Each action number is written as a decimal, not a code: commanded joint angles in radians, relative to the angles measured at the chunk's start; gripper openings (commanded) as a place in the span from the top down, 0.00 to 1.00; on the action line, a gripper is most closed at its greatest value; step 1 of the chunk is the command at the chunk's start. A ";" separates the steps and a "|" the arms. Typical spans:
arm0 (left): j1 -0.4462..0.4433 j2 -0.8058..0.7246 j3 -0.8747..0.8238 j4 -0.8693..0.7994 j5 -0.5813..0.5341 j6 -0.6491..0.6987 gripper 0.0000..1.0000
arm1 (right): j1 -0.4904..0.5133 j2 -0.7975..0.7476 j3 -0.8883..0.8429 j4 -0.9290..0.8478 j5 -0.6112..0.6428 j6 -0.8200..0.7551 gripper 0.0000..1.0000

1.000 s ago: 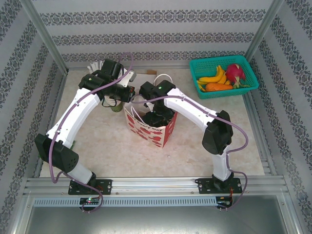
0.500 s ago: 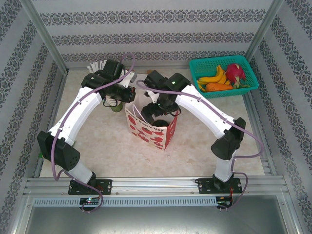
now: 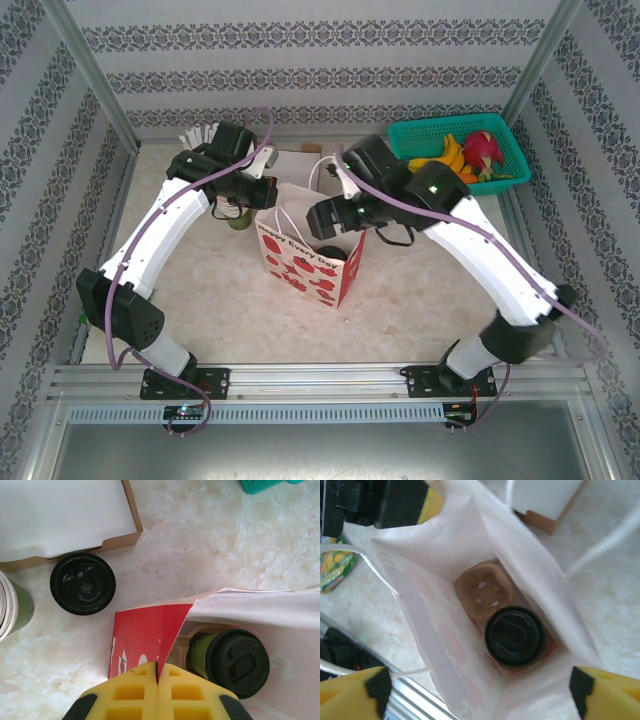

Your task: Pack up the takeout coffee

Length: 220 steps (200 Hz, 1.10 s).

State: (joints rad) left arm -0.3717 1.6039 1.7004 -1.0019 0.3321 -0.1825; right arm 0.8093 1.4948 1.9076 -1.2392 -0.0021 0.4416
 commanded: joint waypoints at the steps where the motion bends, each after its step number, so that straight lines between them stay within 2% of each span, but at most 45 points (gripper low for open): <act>1: -0.004 -0.018 0.011 -0.002 -0.002 -0.039 1.00 | -0.003 -0.096 -0.129 0.062 0.156 0.185 0.17; 24: -0.004 -0.025 0.000 0.009 0.002 -0.043 1.00 | -0.014 -0.194 -0.287 0.095 0.219 0.316 0.23; 44: -0.005 -0.025 -0.001 0.009 0.008 -0.045 1.00 | -0.019 -0.219 -0.366 0.098 0.183 0.361 0.27; 76: -0.004 -0.022 -0.001 0.011 0.010 -0.046 1.00 | -0.019 -0.193 -0.425 0.178 0.098 0.367 0.34; 114: -0.005 -0.028 0.001 0.007 0.010 -0.046 1.00 | -0.019 -0.156 -0.431 0.206 0.079 0.344 0.40; 147: -0.004 -0.038 -0.005 0.003 -0.002 -0.051 1.00 | -0.019 -0.133 -0.436 0.215 0.069 0.324 0.55; 184: -0.005 -0.045 -0.005 0.005 -0.018 -0.069 1.00 | -0.026 -0.104 -0.404 0.207 0.077 0.273 0.79; 220: -0.005 -0.051 -0.008 -0.001 -0.012 -0.081 0.99 | -0.042 -0.084 -0.373 0.198 0.077 0.227 0.89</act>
State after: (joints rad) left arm -0.3717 1.5921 1.6993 -1.0023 0.3279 -0.2371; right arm 0.7807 1.3983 1.4979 -1.0359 0.0700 0.7151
